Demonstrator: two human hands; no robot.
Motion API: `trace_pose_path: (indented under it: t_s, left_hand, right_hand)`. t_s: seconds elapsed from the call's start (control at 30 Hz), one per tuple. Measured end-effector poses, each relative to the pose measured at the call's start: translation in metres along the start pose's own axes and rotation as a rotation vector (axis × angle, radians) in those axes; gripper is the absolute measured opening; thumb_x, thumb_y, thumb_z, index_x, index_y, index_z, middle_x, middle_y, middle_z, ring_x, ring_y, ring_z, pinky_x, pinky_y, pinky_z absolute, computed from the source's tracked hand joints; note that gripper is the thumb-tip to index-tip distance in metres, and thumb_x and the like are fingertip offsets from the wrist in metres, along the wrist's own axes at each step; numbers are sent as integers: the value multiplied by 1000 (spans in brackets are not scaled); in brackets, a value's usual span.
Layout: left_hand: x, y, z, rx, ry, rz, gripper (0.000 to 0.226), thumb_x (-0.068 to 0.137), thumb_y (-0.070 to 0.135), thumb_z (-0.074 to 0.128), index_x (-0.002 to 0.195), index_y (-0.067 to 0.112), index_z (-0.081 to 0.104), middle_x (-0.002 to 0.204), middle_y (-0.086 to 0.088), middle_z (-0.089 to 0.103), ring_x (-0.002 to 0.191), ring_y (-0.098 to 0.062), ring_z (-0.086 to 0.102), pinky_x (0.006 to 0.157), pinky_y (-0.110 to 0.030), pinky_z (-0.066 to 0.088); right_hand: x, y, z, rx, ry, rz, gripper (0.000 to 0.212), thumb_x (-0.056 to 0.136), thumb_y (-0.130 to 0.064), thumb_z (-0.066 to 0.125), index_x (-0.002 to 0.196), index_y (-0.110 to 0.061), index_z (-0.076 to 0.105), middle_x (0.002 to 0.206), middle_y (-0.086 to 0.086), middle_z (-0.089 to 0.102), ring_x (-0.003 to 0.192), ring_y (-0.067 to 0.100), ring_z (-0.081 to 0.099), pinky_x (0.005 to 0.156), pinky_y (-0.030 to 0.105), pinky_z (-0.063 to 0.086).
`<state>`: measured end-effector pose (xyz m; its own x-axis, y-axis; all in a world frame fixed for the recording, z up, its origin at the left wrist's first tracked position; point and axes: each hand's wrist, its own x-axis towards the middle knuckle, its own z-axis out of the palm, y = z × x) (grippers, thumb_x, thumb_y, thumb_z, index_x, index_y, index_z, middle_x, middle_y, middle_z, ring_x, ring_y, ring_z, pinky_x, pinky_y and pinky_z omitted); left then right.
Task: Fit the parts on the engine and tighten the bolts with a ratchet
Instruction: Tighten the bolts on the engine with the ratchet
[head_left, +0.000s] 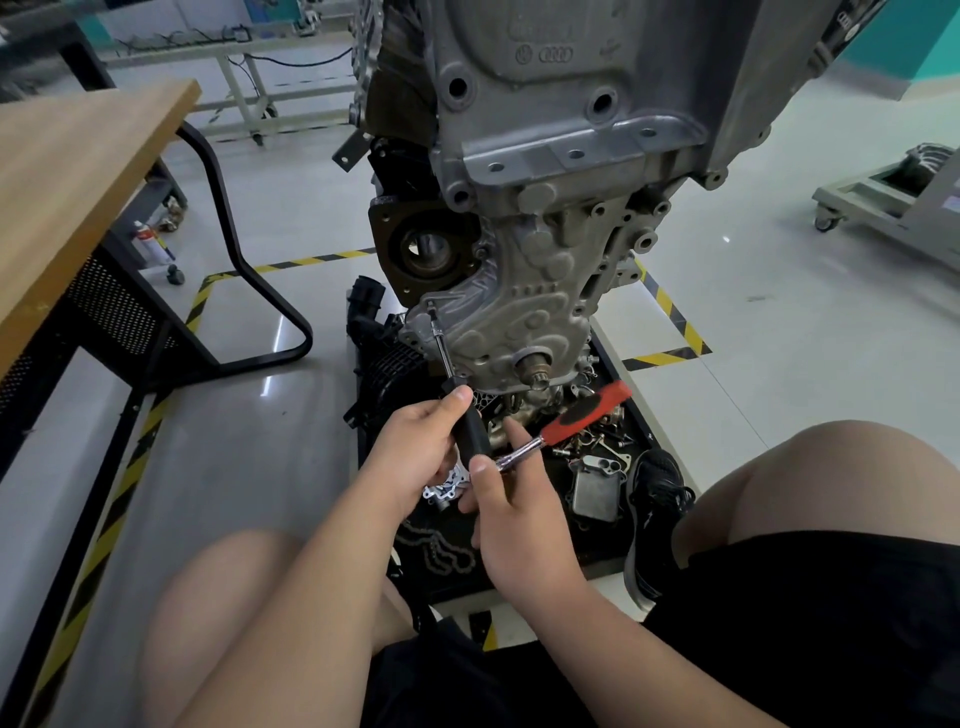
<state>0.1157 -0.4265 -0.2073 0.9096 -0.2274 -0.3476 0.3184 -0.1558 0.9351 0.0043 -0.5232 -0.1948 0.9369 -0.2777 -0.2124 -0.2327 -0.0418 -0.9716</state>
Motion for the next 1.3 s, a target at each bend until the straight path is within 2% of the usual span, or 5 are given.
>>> trace_pose_path:
  t_s: [0.27, 0.43, 0.67, 0.8, 1.3]
  left_hand:
    - [-2, 2, -1, 13, -38, 12, 49, 61, 73, 61, 64, 25, 70, 67, -13, 57, 53, -21, 46, 43, -24, 34]
    - [-1, 1, -1, 21, -36, 5, 57, 63, 72, 61, 74, 16, 69, 69, -16, 54, 48, -19, 44, 42, -23, 33]
    - [1, -3, -2, -24, -15, -53, 44, 88, 53, 60, 82, 9, 62, 47, 3, 37, 38, -10, 32, 37, -18, 24]
    - [-1, -1, 0, -15, -31, -62, 55, 72, 63, 61, 84, 10, 67, 49, 3, 38, 38, -10, 32, 37, -18, 25]
    - [-6, 2, 3, 2, -50, -31, 41, 78, 62, 58, 73, 26, 77, 43, 6, 48, 34, -8, 38, 35, -14, 29]
  right_hand:
    - [1, -3, -7, -615, -19, -305, 50, 98, -49, 41, 144, -38, 26, 86, -14, 62, 78, 11, 61, 70, 32, 47]
    - [2, -7, -7, -614, -20, -232, 48, 97, -50, 42, 139, -32, 28, 87, -13, 64, 87, 16, 65, 73, 33, 49]
    - [7, 1, -6, -275, 16, -45, 29, 98, -43, 42, 117, -22, 48, 82, -7, 67, 70, 0, 60, 66, 26, 46]
    - [7, 2, -3, -37, -3, 40, 21, 101, -37, 41, 102, -19, 52, 69, -5, 67, 50, 1, 55, 59, 27, 47]
    - [10, -8, -2, 989, -309, 624, 60, 101, -42, 35, 67, -11, 74, 59, -2, 53, 40, 10, 37, 45, 22, 38]
